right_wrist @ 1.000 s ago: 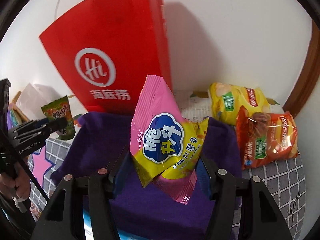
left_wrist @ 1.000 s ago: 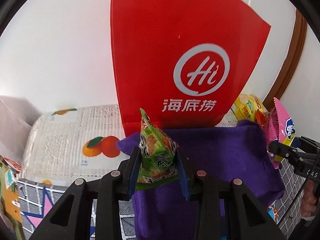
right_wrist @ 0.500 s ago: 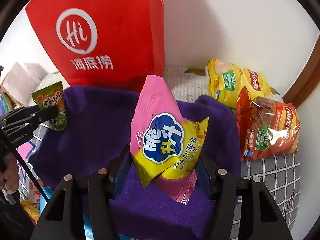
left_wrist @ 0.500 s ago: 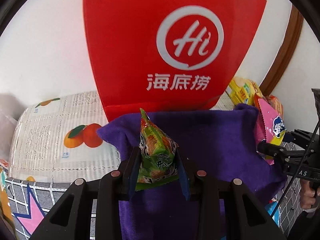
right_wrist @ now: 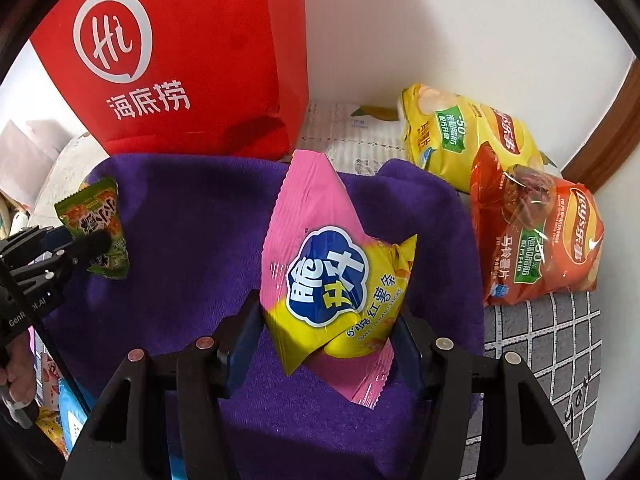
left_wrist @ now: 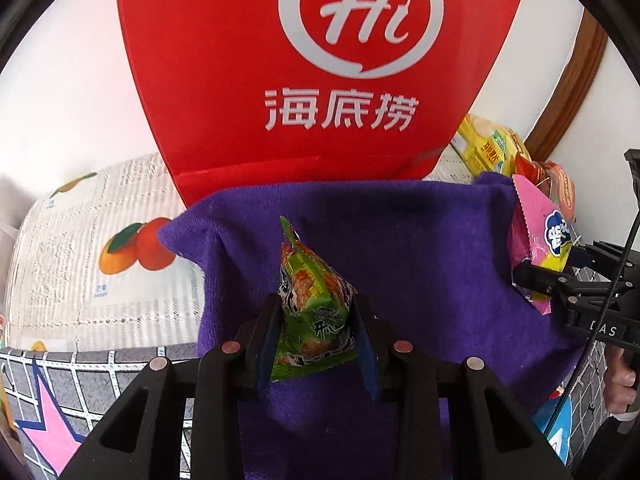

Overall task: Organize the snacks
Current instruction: 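Open both tools to drop the snacks onto the purple towel, then grasp the red candy packet with the right tool while the left tool grasps the pink stick snack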

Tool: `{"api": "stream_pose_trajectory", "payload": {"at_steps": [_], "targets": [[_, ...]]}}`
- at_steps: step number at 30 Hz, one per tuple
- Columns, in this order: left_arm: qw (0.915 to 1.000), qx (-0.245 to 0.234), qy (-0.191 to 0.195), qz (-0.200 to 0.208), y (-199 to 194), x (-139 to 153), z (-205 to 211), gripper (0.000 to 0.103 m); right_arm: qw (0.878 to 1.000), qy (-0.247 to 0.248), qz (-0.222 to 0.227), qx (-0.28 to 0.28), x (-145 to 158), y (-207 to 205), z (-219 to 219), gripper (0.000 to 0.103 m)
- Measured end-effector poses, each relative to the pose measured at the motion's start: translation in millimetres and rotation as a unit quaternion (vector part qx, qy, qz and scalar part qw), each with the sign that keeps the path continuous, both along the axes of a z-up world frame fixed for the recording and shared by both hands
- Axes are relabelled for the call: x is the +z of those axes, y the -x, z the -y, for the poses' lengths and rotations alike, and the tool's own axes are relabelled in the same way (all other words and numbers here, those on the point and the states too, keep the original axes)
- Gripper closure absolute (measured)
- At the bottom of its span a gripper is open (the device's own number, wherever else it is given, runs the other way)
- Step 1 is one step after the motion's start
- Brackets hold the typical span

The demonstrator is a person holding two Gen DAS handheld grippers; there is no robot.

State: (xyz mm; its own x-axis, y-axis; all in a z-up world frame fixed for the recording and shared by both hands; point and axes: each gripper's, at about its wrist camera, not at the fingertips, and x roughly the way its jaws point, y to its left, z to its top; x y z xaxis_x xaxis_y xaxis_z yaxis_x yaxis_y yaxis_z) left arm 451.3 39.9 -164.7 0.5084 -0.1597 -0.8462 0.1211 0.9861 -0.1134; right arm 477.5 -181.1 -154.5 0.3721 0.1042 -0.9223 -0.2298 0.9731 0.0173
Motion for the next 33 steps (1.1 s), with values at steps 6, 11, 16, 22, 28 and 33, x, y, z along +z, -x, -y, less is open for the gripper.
{"api": "stream_pose_trajectory", "payload": {"at_steps": [6, 11, 16, 22, 28, 33], "targets": [[1.0, -0.004, 0.004, -0.004, 0.5, -3.2, 1.5, 0.07, 1.0, -0.006, -0.021, -0.003, -7.6, -6.4, 0.9, 0.042], [0.9999, -0.004, 0.014, -0.008, -2.4, -3.4, 3.8, 0.065, 1.0, -0.004, 0.0, 0.002, -1.2, -7.2, -0.3, 0.025], [0.9998, 0.0, 0.018, 0.007, 1.5, 8.2, 1.4, 0.042, 1.0, 0.003, 0.009, 0.005, 14.1, -0.1, -3.1, 0.024], [0.9993, 0.005, 0.017, 0.033, 8.9, 29.3, -2.4, 0.042, 0.998, -0.011, 0.062, -0.018, 45.9, 10.8, 0.8, 0.024], [0.9969, 0.016, 0.011, 0.076, 21.8, 56.8, -4.7, 0.042, 0.994, 0.002, 0.097, -0.045, 72.6, 32.7, 16.1, 0.024], [0.9964, 0.022, 0.029, 0.076, 36.0, 76.4, -7.7, 0.042, 0.993, -0.016, 0.107, -0.052, 90.0, 75.5, 42.6, 0.024]]}}
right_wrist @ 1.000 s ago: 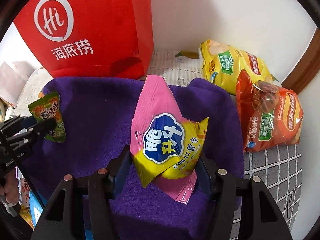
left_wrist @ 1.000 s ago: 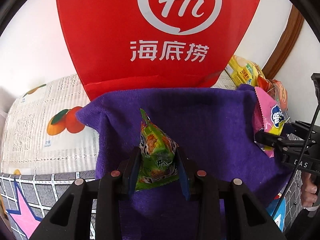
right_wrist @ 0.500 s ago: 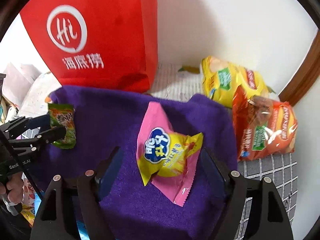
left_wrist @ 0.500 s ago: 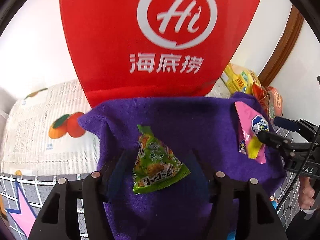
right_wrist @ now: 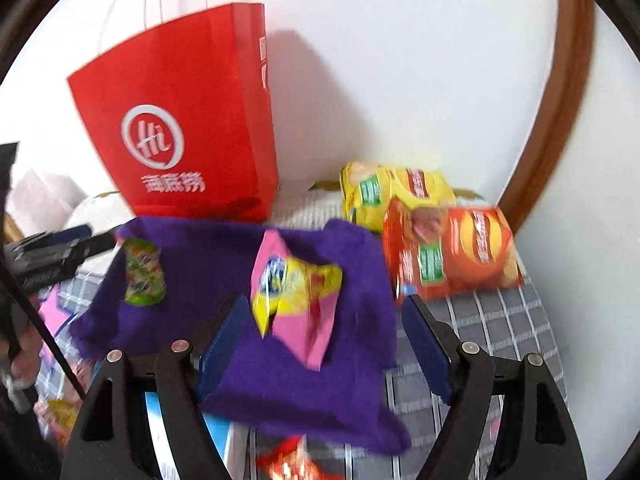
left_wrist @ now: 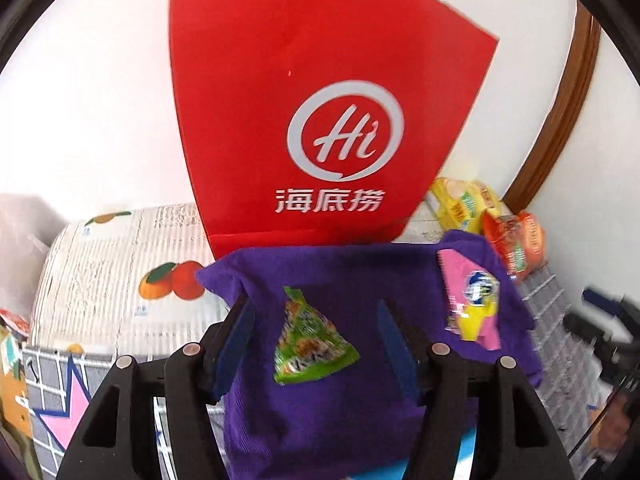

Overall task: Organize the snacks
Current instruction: 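Grasp the red candy packet with the right tool while the left tool grasps the pink stick snack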

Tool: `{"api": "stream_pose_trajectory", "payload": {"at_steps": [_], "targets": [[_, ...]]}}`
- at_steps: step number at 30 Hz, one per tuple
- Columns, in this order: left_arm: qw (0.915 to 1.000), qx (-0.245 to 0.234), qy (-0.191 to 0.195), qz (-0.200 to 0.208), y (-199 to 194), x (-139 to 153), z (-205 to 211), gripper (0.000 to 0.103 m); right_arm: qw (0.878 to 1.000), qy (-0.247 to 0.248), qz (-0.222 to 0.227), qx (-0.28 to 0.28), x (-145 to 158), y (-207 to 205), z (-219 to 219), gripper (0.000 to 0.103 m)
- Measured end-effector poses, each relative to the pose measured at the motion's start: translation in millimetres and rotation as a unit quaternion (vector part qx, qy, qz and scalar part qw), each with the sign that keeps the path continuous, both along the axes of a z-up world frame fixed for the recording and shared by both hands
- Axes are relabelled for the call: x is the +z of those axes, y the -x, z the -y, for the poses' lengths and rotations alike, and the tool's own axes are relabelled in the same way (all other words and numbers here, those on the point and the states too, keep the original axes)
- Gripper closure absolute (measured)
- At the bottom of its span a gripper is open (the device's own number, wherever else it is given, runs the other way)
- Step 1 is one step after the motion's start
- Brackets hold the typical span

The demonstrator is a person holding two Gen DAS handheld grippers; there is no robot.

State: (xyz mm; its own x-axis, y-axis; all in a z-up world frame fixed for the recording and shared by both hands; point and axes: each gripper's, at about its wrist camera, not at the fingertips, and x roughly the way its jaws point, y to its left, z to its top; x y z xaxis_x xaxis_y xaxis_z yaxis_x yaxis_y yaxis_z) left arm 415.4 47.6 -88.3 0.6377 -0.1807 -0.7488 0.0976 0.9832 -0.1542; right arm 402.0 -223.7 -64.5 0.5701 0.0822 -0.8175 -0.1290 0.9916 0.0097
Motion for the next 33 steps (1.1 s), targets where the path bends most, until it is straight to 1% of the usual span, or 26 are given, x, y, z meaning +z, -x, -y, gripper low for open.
{"api": "stream_pose_trajectory", "payload": {"at_steps": [2, 4, 8, 10, 11, 14, 17, 22, 28, 29, 30, 31, 32, 33], "targets": [[0.9999, 0.001, -0.003, 0.01, 15.8, 10.3, -1.4, 0.042, 1.0, -0.008, -0.006, -0.005, 1.6, 14.2, 8.7, 0.029], [0.9999, 0.005, -0.003, 0.013, 30.8, 17.9, -5.7, 0.042, 1.0, -0.004, -0.012, -0.009, -0.1, 31.6, 15.2, 0.031], [0.9999, 0.013, -0.002, 0.006, 60.4, 25.1, -15.1, 0.042, 0.999, 0.0, -0.035, -0.004, -14.4, 62.6, 18.0, 0.031], [0.9998, 0.017, -0.004, 0.001, 72.8, 25.1, -17.6, 0.041, 0.999, -0.001, -0.039, 0.006, -22.7, 75.0, 16.9, 0.031], [0.9998, 0.02, -0.004, -0.003, 79.4, 24.5, -19.2, 0.041, 0.999, -0.004, -0.043, 0.015, -29.9, 83.0, 15.5, 0.031], [0.9995, 0.028, -0.01, -0.008, 100.7, 22.4, -25.3, 0.032, 0.998, 0.0, -0.058, 0.028, -50.1, 97.4, 10.5, 0.031], [0.9989, 0.04, -0.023, -0.008, 122.3, 17.4, -33.5, 0.031, 0.997, 0.011, -0.065, 0.037, -66.9, 104.4, 4.5, 0.031], [0.9973, 0.064, -0.027, -0.022, 149.1, 2.4, -56.0, 0.031, 0.996, 0.029, -0.071, 0.051, -88.5, 109.0, -2.7, 0.031], [0.9943, 0.087, -0.045, -0.041, 166.1, -16.3, -76.6, 0.031, 0.994, 0.055, -0.073, 0.06, -112.9, 101.8, -7.7, 0.031], [0.9939, 0.09, -0.046, -0.045, 168.5, -20.0, -79.4, 0.031, 0.994, 0.057, -0.07, 0.059, -116.3, 99.8, -7.1, 0.031], [0.9937, 0.091, -0.045, -0.048, 169.8, -22.4, -81.0, 0.031, 0.995, 0.045, -0.061, 0.058, -116.9, 98.3, -4.7, 0.031], [0.9934, 0.093, -0.042, -0.052, 171.8, -26.3, -83.3, 0.031, 0.996, 0.035, -0.062, 0.058, -117.3, 97.1, -3.0, 0.035], [0.9932, 0.094, -0.039, -0.056, 173.5, -29.2, -84.4, 0.031, 0.996, 0.02, -0.067, 0.062, -118.0, 96.1, -1.5, 0.046], [0.9932, 0.094, -0.037, -0.058, 174.6, -31.2, -84.7, 0.031, 0.995, 0.006, -0.067, 0.069, -116.6, 97.4, -0.7, 0.049]]}}
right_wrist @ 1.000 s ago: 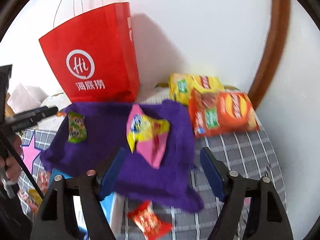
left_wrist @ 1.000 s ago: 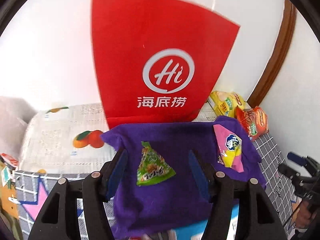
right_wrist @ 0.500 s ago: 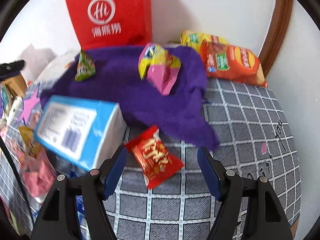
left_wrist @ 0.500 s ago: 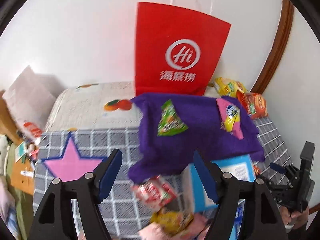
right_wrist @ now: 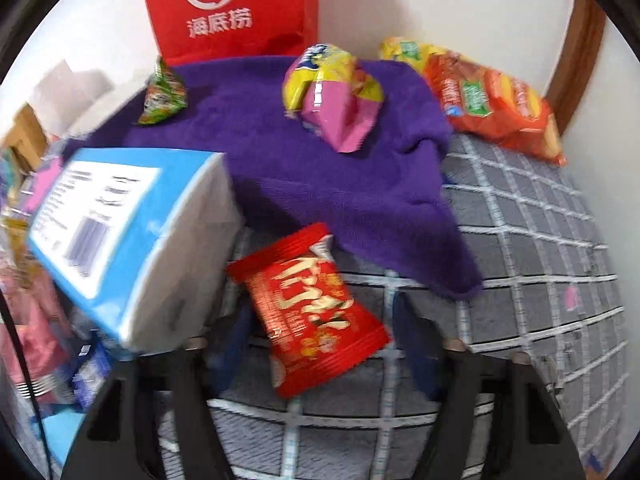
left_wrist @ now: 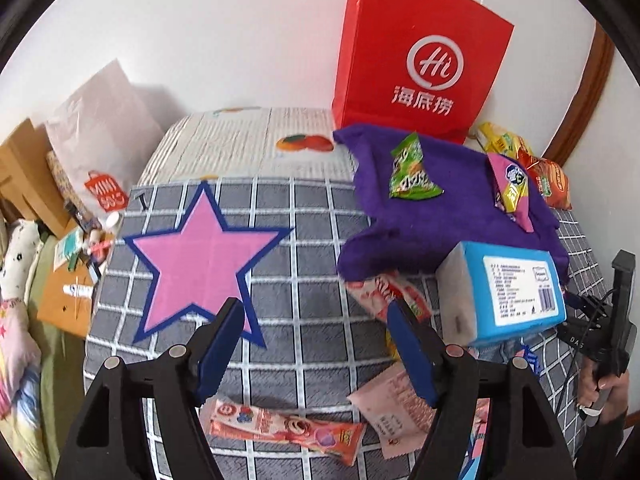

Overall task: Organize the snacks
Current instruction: 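Grasp the red candy packet with the right tool while the left tool grasps the pink stick snack, then carry both held snacks over the purple towel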

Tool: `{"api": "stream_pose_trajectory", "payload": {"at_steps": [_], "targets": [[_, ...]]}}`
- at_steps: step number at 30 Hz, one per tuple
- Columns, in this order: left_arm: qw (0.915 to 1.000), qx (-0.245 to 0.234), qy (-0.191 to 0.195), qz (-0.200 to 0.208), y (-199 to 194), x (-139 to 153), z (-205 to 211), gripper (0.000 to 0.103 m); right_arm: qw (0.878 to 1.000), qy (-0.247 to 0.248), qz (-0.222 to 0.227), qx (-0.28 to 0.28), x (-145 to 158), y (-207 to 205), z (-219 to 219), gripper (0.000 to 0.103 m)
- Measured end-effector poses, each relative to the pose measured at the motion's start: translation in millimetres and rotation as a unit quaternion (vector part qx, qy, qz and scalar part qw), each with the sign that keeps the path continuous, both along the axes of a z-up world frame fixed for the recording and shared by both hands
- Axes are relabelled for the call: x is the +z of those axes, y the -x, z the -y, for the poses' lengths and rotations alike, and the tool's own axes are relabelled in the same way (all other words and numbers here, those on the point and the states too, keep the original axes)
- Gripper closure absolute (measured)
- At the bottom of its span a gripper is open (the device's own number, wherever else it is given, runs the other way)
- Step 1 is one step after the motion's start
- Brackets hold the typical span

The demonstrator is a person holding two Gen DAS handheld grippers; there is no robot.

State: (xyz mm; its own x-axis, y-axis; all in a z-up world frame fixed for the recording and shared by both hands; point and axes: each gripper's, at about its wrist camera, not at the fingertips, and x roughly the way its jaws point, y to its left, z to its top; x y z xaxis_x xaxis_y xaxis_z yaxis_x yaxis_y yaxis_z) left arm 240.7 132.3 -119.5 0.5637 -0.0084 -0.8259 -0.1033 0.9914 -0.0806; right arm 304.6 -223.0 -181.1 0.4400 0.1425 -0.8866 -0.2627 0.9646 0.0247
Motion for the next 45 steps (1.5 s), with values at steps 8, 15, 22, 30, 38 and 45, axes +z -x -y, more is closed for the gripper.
{"api": "stream_pose_trajectory", "payload": {"at_steps": [8, 15, 22, 30, 38, 45], "targets": [[0.9998, 0.007, 0.009, -0.017, 27.8, -15.6, -3.7, 0.031, 0.999, 0.032, 0.023, -0.029, 25.1, 28.4, 9.7, 0.049], [0.9981, 0.03, 0.036, -0.041, 58.3, -38.3, -16.0, 0.031, 0.997, 0.024, 0.047, -0.055, 56.0, 55.2, 17.1, 0.049], [0.9964, 0.034, 0.054, -0.056, 65.1, -61.5, -11.0, 0.031, 0.996, 0.032, 0.071, -0.041, 77.4, 80.8, 5.3, 0.049], [0.9966, 0.037, 0.05, -0.053, 48.7, -71.2, -7.0, 0.035, 0.997, 0.027, 0.068, -0.038, 78.0, 90.2, 3.0, 0.049], [0.9979, 0.021, 0.049, -0.037, 43.8, -64.1, -6.4, 0.079, 0.997, 0.03, 0.06, -0.047, 74.5, 88.2, 6.2, 0.049], [0.999, 0.01, 0.044, -0.006, 52.0, -36.4, -7.2, 0.083, 0.996, 0.025, 0.075, -0.052, 90.8, 89.9, 5.4, 0.049]]}}
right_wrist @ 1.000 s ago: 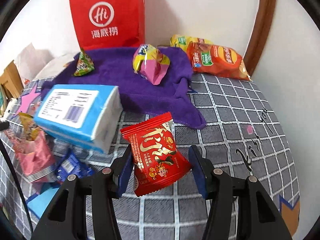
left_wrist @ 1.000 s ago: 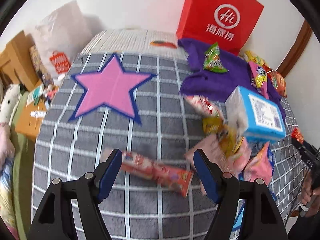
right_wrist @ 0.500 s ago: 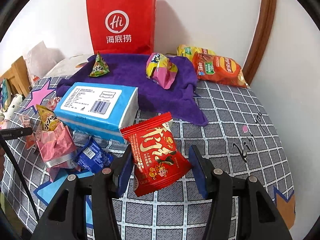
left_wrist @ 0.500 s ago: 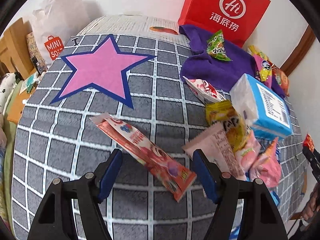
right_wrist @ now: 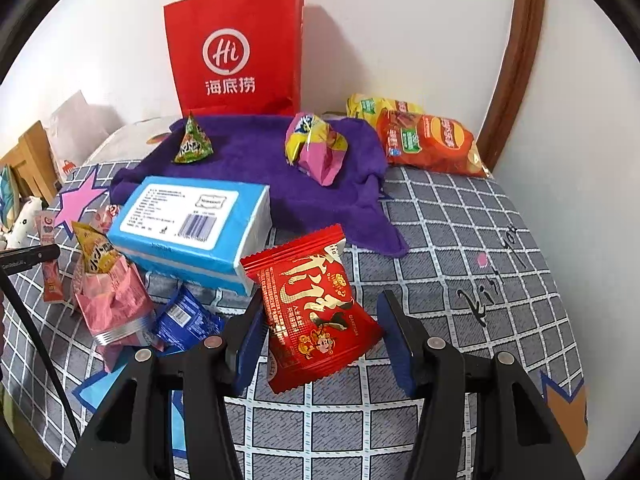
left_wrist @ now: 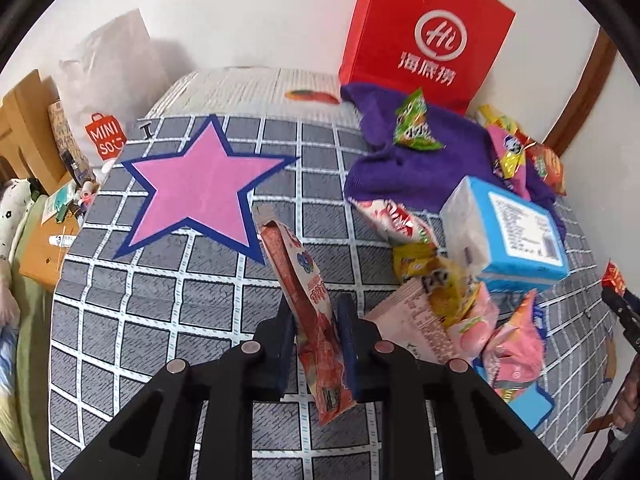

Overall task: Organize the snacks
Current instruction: 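Carry both held snacks over the purple towel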

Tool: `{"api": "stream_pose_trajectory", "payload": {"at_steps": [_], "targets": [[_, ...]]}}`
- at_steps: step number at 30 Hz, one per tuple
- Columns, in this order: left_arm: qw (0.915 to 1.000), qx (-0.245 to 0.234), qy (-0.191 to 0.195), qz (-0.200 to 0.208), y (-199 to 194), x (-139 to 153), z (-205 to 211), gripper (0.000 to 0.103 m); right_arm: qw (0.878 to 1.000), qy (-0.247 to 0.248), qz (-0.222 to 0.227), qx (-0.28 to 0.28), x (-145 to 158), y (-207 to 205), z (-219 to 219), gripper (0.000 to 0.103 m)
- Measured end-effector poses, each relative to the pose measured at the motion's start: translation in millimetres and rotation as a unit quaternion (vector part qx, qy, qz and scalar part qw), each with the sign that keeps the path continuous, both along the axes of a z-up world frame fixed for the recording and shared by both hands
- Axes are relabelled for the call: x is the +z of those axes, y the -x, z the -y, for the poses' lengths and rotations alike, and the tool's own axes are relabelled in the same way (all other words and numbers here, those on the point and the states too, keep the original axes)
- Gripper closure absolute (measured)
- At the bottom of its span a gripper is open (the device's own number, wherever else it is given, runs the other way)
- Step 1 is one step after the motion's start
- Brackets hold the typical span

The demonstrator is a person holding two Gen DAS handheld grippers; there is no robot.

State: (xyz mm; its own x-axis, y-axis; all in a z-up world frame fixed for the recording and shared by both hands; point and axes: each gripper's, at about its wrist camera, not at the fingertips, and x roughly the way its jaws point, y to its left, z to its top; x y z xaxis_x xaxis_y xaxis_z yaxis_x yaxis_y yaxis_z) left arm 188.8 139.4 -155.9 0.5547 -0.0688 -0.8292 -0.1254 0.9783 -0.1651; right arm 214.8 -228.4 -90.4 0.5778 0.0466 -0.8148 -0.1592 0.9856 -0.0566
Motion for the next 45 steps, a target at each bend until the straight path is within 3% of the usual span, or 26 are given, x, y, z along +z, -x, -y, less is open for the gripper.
{"api": "stream_pose_trajectory", "payload": {"at_steps": [12, 25, 37, 45], "targets": [[0.9984, -0.037, 0.001, 0.042, 12.0, 37.1, 27.4, 0.083, 1.0, -0.025, 0.015, -0.002, 30.8, 16.4, -5.6, 0.049], [0.9909, -0.099, -0.004, 0.091, 12.8, 88.7, 74.8, 0.083, 0.998, -0.044, 0.038, 0.017, 70.5, 25.9, -29.8, 0.049], [0.9881, -0.099, -0.005, 0.118, -8.7, 119.7, 73.7, 0.083, 0.996, -0.065, 0.061, 0.016, 100.1, 3.0, -34.3, 0.049], [0.9876, -0.098, 0.0, 0.122, -34.1, 122.3, 71.0, 0.083, 0.995, -0.071, 0.066, 0.021, 103.8, -21.1, -41.8, 0.049]]}}
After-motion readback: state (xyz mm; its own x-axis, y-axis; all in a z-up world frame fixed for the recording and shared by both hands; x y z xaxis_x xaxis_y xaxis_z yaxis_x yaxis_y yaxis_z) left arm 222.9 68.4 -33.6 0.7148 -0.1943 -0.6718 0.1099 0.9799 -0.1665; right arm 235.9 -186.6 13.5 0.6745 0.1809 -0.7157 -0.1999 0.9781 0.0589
